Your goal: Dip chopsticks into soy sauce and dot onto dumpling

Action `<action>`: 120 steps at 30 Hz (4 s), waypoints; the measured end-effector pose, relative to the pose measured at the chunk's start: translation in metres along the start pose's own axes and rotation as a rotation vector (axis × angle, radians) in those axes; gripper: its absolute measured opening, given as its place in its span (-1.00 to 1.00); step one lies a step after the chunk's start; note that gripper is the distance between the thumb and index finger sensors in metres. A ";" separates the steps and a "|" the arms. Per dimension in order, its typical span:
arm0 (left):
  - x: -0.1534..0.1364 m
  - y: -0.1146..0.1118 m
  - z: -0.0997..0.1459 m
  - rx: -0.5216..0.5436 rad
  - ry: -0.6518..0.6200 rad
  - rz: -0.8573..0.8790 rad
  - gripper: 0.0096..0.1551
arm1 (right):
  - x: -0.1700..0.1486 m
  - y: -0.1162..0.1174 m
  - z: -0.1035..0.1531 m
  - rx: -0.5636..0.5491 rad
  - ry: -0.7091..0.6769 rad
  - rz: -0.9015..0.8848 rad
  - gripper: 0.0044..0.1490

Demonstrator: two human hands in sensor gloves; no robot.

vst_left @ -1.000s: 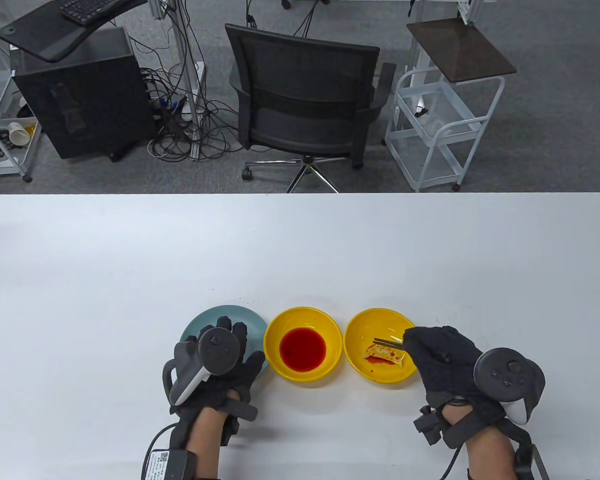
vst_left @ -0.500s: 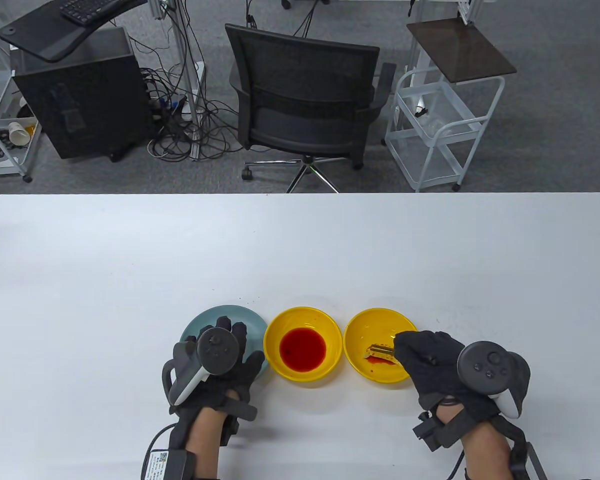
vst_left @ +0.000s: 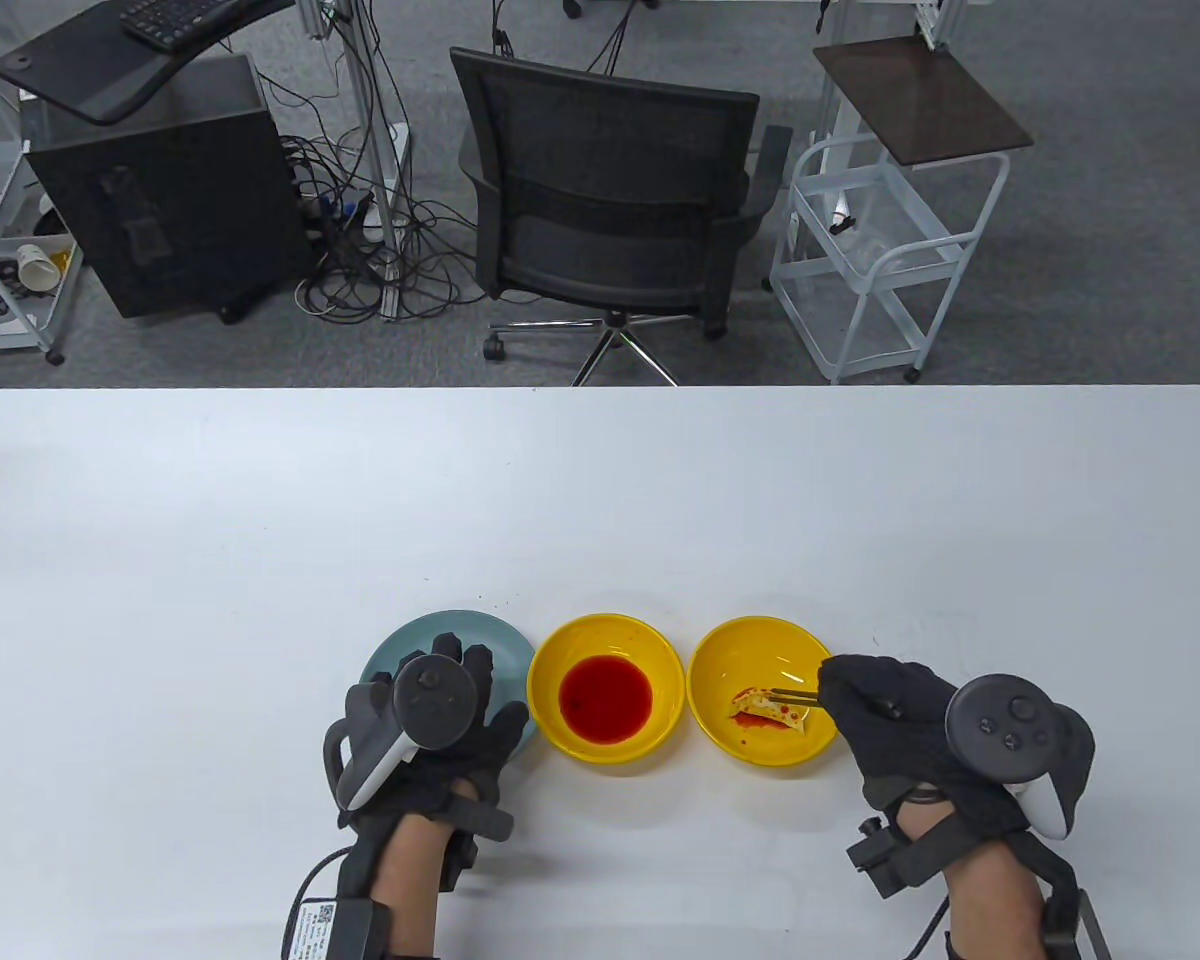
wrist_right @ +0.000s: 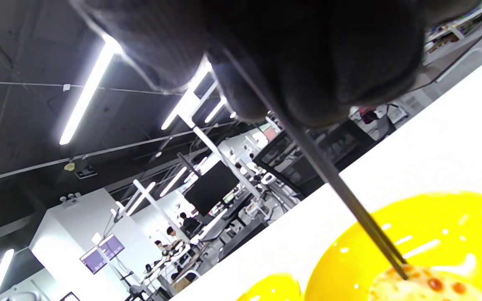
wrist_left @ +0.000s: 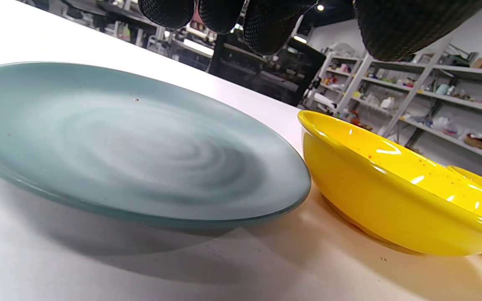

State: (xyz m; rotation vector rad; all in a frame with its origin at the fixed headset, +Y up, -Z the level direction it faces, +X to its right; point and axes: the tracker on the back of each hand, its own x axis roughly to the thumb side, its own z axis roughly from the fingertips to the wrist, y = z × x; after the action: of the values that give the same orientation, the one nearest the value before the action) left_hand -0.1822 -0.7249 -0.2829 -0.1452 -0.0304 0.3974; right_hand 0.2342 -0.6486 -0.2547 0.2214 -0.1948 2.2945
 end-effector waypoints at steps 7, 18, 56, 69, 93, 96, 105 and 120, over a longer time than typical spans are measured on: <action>0.000 0.000 0.000 -0.002 0.002 0.001 -0.05 | -0.004 -0.007 0.000 -0.013 0.036 0.046 -0.38; -0.001 0.000 0.000 -0.004 0.005 -0.001 -0.05 | 0.013 0.007 0.004 -0.017 -0.120 0.046 -0.34; 0.000 0.003 0.001 0.040 -0.005 -0.023 -0.04 | -0.003 -0.007 0.002 -0.003 -0.034 -0.021 -0.32; 0.006 0.001 0.003 0.051 -0.017 -0.088 -0.04 | 0.030 0.025 0.011 -0.075 -0.321 0.039 -0.41; 0.009 -0.001 0.003 0.035 -0.025 -0.087 -0.04 | 0.029 0.091 0.007 0.093 -0.332 0.089 -0.43; 0.009 -0.001 0.003 0.033 -0.024 -0.084 -0.04 | 0.027 0.095 0.006 0.100 -0.320 0.104 -0.42; 0.008 -0.001 0.003 0.028 -0.024 -0.072 -0.04 | 0.019 0.102 0.003 0.134 -0.280 0.078 -0.42; 0.014 -0.003 0.001 0.020 -0.036 -0.102 -0.04 | 0.019 0.105 0.002 0.189 -0.258 0.042 -0.41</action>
State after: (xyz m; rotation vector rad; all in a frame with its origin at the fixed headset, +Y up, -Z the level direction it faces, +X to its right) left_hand -0.1680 -0.7224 -0.2817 -0.1159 -0.0684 0.2985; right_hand 0.1440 -0.7054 -0.2556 0.6177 -0.1135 2.3214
